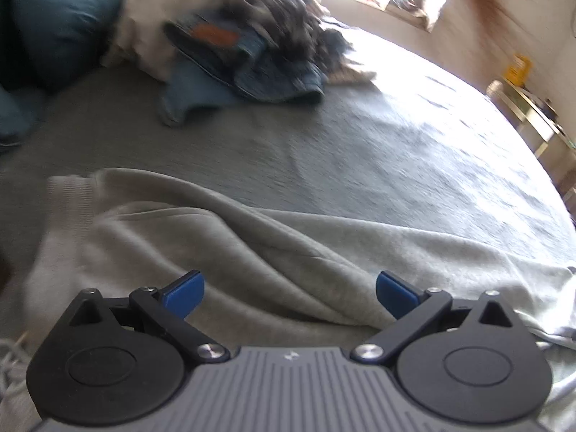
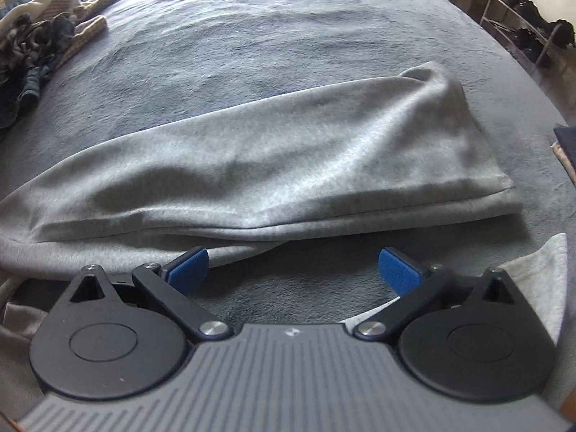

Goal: Fold clothes

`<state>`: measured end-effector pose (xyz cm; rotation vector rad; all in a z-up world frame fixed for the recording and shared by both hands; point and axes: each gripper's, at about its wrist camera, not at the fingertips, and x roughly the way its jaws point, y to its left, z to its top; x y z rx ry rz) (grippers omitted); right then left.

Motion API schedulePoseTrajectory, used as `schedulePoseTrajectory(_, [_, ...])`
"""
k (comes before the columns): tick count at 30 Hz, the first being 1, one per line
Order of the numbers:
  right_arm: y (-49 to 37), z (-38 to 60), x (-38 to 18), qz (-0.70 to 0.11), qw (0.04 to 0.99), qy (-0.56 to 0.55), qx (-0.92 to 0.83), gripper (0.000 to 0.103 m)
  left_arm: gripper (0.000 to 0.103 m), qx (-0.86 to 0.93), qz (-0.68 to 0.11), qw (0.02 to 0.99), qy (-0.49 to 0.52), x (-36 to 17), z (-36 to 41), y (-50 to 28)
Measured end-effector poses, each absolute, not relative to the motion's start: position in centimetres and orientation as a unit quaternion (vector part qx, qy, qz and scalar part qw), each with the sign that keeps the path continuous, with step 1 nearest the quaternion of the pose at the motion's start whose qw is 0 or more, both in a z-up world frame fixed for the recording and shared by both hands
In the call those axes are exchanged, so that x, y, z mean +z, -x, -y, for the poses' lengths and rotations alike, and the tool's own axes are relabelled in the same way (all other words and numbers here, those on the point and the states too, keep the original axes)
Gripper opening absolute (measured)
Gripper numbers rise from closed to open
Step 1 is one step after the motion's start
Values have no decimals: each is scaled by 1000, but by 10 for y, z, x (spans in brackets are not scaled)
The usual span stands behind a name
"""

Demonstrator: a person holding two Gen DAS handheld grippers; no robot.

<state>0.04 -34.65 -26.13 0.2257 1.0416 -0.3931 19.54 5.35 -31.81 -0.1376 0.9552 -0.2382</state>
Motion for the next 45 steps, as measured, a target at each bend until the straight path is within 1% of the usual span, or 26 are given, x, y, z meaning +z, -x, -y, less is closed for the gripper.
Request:
schedulePoseTrajectory(2, [-3,354,-257,-489,840,-128,-198,101,91,-137,-462,875,46,-324,-47,-204])
schedulePoseTrajectory(4, [-8,358,-257,-489,837,-142,-199,95,85,-164,-457,874,22,-328,-39,-207])
schedulePoseTrajectory(6, [-15,356,-261,-497,840,-130,-177,77,76,-196,-448,872,-6,-331,-28,-208])
schedulePoseTrajectory(7, [-21,351,-262,-502,844,-111,-153,73,73,-215,-442,870,-25,-333,-21,-208])
schedulePoseTrajectory(9, [-33,334,-267,-511,854,-47,-88,64,62,-260,-426,863,-75,-337,-6,-207])
schedulePoseTrajectory(12, [-49,299,-274,-514,854,79,22,57,57,-323,-398,845,-151,-343,17,-202])
schedulePoseTrajectory(13, [-53,289,-277,-513,849,118,52,55,56,-345,-393,835,-168,-345,23,-200])
schedulePoseTrajectory(14, [-58,280,-281,-512,841,152,81,51,56,-365,-392,824,-183,-348,30,-200])
schedulePoseTrajectory(15, [-64,273,-285,-512,833,179,109,46,54,-384,-392,812,-199,-351,36,-198])
schedulePoseTrajectory(16, [-69,267,-289,-512,824,201,133,43,52,-400,-392,799,-217,-355,42,-196])
schedulePoseTrajectory(17, [-73,264,-292,-513,816,219,153,38,50,-415,-392,786,-236,-359,48,-194])
schedulePoseTrajectory(19, [-79,258,-300,-517,796,254,187,34,46,-433,-389,769,-264,-366,57,-191])
schedulePoseTrajectory(20, [-82,257,-304,-519,785,269,203,31,46,-439,-388,764,-270,-370,61,-190])
schedulePoseTrajectory(23, [-86,255,-312,-525,764,296,231,30,45,-453,-392,753,-274,-378,69,-194])
schedulePoseTrajectory(26, [-95,257,-313,-536,751,297,247,30,35,-465,-401,746,-259,-377,73,-200])
schedulePoseTrajectory(27, [-97,258,-312,-540,747,295,251,28,32,-467,-404,744,-255,-377,73,-203])
schedulePoseTrajectory(28, [-99,259,-312,-544,744,292,255,27,30,-468,-406,744,-251,-377,72,-206])
schedulePoseTrajectory(29, [-100,260,-311,-548,741,288,258,20,25,-468,-408,744,-247,-374,71,-208])
schedulePoseTrajectory(30, [-101,262,-309,-551,741,283,260,12,17,-468,-409,745,-241,-371,70,-209])
schedulePoseTrajectory(31, [-104,264,-306,-554,741,276,260,10,12,-468,-410,747,-233,-369,69,-211])
schedulePoseTrajectory(33, [-108,267,-300,-556,746,261,257,7,6,-465,-410,752,-223,-363,68,-215])
schedulePoseTrajectory(40, [-109,272,-265,-524,779,250,235,6,4,-446,-375,789,-193,-326,63,-232])
schedulePoseTrajectory(45, [-128,277,-234,-483,808,260,215,6,4,-418,-352,820,-167,-309,70,-265])
